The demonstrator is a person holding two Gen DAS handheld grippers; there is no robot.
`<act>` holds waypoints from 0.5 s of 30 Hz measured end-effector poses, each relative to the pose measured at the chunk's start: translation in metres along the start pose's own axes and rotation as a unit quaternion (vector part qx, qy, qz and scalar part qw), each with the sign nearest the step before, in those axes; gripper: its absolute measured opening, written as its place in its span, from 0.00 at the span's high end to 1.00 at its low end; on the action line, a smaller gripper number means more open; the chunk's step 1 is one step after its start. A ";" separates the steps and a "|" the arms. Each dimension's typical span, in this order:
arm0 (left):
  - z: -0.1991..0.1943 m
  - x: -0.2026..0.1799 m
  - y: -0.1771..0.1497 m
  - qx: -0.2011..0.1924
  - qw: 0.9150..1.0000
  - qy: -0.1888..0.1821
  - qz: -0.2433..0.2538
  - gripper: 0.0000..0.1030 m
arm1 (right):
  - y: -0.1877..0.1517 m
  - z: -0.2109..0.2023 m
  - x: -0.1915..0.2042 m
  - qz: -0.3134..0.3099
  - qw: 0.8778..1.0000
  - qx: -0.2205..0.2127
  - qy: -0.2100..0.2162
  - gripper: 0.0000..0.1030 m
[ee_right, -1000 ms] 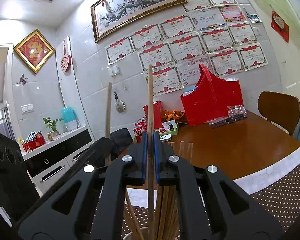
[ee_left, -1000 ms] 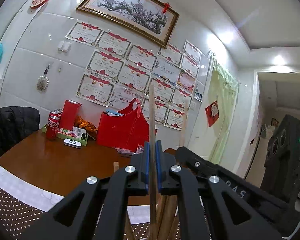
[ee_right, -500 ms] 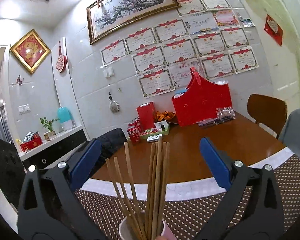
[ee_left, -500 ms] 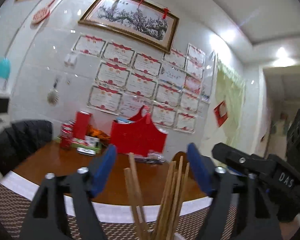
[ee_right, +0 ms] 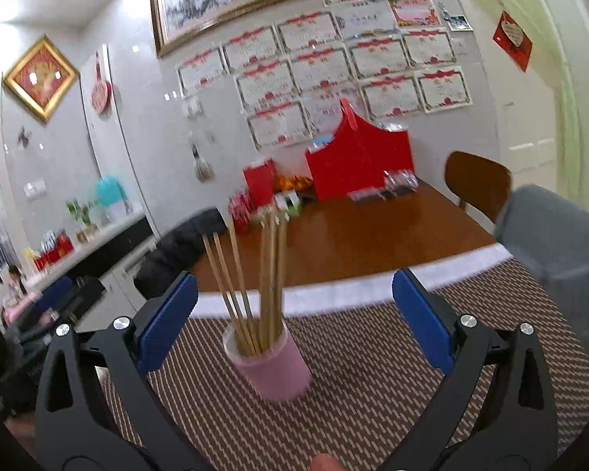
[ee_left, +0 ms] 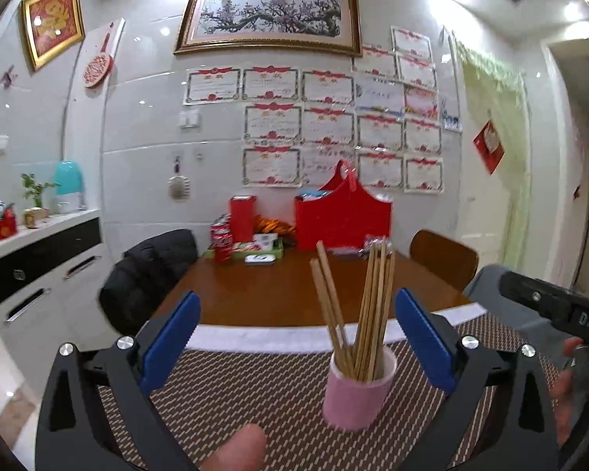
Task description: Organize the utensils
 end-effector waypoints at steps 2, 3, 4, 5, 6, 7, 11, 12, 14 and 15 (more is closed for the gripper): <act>-0.015 -0.003 -0.006 0.016 1.000 0.008 0.000 0.05 | -0.011 -0.012 -0.004 -0.015 1.000 0.020 -0.015 0.06; -0.024 -0.005 -0.011 0.024 1.000 0.008 -0.003 0.05 | -0.020 -0.019 -0.006 -0.027 0.999 0.037 -0.025 0.06; -0.029 -0.006 -0.014 0.028 1.000 0.008 -0.004 0.05 | -0.028 -0.023 -0.006 -0.035 0.998 0.052 -0.032 0.06; -0.037 -0.007 -0.020 0.039 0.999 0.016 -0.006 0.05 | -0.035 -0.026 -0.005 -0.044 0.996 0.063 -0.039 0.06; -0.040 -0.008 -0.024 0.046 0.999 0.019 -0.006 0.05 | -0.043 -0.028 -0.001 -0.063 0.994 0.075 -0.046 0.06; -0.044 -0.009 -0.028 0.053 0.998 0.021 -0.008 0.05 | -0.048 -0.029 0.004 -0.078 0.993 0.078 -0.048 0.06; -0.066 -0.009 -0.040 0.069 0.997 0.035 -0.013 0.05 | -0.064 -0.042 0.013 -0.080 0.993 0.079 -0.036 0.06; -0.069 -0.008 -0.041 0.069 0.997 0.039 -0.014 0.05 | -0.066 -0.047 0.013 -0.077 0.994 0.071 -0.036 0.06; -0.077 -0.006 -0.044 0.072 0.996 0.043 -0.024 0.05 | -0.075 -0.059 0.014 -0.080 0.994 0.064 -0.050 0.06; -0.080 -0.005 -0.043 0.073 0.996 0.043 -0.029 0.05 | -0.080 -0.064 0.015 -0.081 0.993 0.065 -0.051 0.06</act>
Point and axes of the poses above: each gripper's, at about its wrist camera, not at the fingertips, and z roughly the way its jaws point, x to its left, y to its top, the point moved 5 cm from there along z, roughly the way its jaws point, and after that the axes turned 10 degrees about -y, right-handed, at the moved point
